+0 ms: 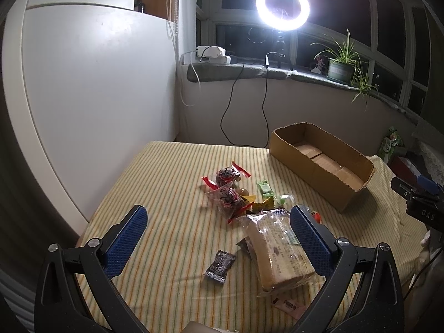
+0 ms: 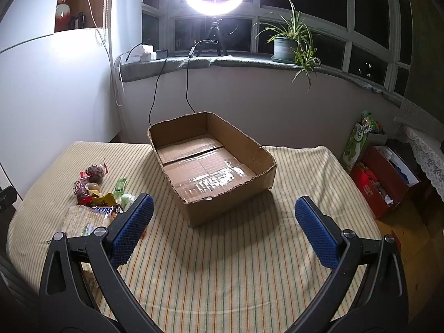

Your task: Organize snacks

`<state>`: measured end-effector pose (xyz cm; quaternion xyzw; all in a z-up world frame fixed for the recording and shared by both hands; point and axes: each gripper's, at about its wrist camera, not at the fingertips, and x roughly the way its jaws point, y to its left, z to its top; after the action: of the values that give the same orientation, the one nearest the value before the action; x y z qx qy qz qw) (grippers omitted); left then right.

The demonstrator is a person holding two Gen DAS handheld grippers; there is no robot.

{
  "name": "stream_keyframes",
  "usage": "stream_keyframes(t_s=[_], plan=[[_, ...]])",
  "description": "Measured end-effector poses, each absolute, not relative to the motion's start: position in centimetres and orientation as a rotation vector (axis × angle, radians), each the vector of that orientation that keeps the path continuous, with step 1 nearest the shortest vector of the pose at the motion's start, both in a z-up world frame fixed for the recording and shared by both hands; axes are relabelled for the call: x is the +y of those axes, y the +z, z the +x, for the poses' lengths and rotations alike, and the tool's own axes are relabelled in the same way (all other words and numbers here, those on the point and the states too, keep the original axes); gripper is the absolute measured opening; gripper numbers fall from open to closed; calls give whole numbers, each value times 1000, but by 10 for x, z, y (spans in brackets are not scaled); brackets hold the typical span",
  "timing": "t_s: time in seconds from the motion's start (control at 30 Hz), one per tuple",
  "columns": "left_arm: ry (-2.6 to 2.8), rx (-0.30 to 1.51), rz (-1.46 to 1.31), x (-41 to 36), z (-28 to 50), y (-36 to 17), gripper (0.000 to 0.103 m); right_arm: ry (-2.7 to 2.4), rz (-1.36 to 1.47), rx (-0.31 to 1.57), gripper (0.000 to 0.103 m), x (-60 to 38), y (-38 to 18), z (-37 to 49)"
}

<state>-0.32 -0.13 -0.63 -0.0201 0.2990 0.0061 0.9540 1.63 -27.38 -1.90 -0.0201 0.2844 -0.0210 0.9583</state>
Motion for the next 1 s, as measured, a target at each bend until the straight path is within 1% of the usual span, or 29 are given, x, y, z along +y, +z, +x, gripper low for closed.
stream_keyframes(t_s=[1.0], plan=[[9,618,-39,-3,0,-9,102,-31,-48,606,103,-270,-26,20]])
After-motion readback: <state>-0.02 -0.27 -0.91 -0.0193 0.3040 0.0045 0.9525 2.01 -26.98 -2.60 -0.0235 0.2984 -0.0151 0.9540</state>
